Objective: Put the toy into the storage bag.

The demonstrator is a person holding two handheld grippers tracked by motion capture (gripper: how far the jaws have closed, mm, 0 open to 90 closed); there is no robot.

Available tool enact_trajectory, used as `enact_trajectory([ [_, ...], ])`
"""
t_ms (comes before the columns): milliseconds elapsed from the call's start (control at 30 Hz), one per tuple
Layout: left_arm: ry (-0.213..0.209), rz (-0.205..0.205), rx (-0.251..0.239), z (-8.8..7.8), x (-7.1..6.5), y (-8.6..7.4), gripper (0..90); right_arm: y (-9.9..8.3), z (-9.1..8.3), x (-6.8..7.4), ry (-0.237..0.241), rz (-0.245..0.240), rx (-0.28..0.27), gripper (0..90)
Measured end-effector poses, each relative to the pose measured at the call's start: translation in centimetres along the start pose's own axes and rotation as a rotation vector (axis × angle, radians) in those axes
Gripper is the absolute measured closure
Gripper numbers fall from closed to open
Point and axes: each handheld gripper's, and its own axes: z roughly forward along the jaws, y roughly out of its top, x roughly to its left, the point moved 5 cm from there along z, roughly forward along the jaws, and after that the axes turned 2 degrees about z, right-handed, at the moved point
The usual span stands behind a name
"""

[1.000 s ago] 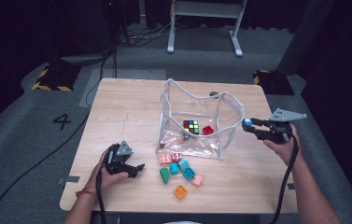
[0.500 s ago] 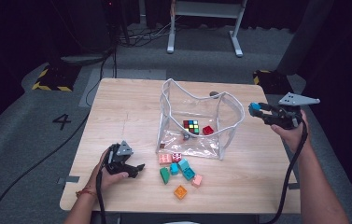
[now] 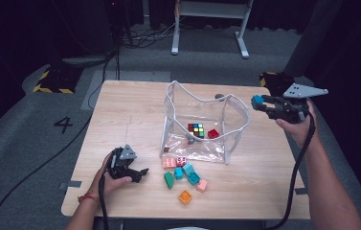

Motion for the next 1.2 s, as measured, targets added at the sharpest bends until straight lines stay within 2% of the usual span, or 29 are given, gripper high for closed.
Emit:
enact_trajectory([
  [100, 0.000, 0.000, 0.000, 0.0, 0.0, 0.0, 13.8, 0.8, 0.3, 0.4, 0.007, -0.013, -0.001, 58.2],
  [467, 0.000, 0.000, 0.000, 0.0, 0.0, 0.0, 13.8, 2.8, 3.0, 3.2, 0.105, -0.058, 0.022, 58.2],
  [633, 0.000, 0.000, 0.000, 0.0, 0.0, 0.0, 13.8, 3.0, 4.5, 4.2, 0.161, -0.084, 0.057, 58.2],
  [700, 0.000, 0.000, 0.000, 0.0, 0.0, 0.0, 13.8, 2.9, 5.0, 4.5, 0.165, -0.096, 0.078, 58.2],
  [933, 0.000, 0.000, 0.000, 0.0, 0.0, 0.0, 13.8, 2.9, 6.8, 5.7, 0.220, -0.135, 0.130, 58.2],
  [1033, 0.000, 0.000, 0.000, 0.0, 0.0, 0.0, 13.8, 3.0, 7.5, 5.8, 0.230, -0.137, 0.152, 58.2],
  [1067, 0.000, 0.000, 0.000, 0.0, 0.0, 0.0, 13.8, 3.0, 7.7, 5.8, 0.235, -0.124, 0.166, 58.1],
  [1200, 0.000, 0.000, 0.000, 0.0, 0.0, 0.0, 13.8, 2.9, 8.6, 5.9, 0.264, -0.135, 0.203, 58.2],
])
